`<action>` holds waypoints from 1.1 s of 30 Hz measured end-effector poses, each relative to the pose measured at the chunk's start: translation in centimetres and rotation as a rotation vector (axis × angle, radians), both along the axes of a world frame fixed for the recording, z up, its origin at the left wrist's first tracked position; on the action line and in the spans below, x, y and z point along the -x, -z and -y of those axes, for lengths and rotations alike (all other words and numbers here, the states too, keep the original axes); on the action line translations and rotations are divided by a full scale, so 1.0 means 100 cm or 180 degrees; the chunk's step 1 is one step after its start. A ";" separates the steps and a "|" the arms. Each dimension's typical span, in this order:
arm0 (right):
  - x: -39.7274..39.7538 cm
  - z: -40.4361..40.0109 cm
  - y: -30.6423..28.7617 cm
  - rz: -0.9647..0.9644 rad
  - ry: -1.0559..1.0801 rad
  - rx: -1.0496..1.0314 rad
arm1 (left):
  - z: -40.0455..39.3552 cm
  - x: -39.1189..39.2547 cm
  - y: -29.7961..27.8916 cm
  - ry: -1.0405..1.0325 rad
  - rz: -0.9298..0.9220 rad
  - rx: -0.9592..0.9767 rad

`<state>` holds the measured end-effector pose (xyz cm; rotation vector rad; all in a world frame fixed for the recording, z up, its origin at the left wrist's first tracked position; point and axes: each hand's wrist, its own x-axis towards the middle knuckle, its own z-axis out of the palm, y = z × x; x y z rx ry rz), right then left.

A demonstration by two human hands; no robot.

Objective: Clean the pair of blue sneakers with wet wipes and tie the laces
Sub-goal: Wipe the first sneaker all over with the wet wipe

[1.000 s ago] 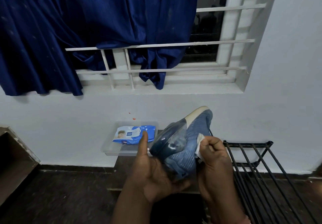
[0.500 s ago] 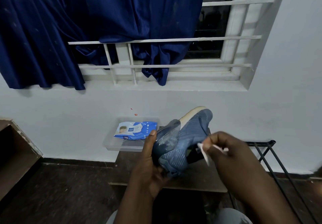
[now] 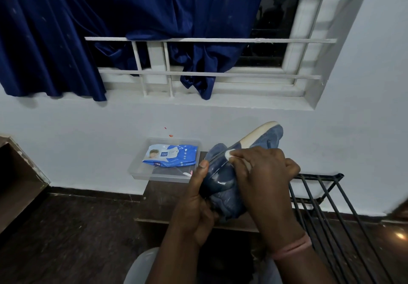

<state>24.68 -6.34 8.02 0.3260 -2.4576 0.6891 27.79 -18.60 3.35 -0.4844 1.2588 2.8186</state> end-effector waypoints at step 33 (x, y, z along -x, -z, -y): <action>0.018 0.002 -0.002 0.0140 -0.0173 0.0188 | 0.007 -0.002 0.005 0.0008 -0.0332 -0.0110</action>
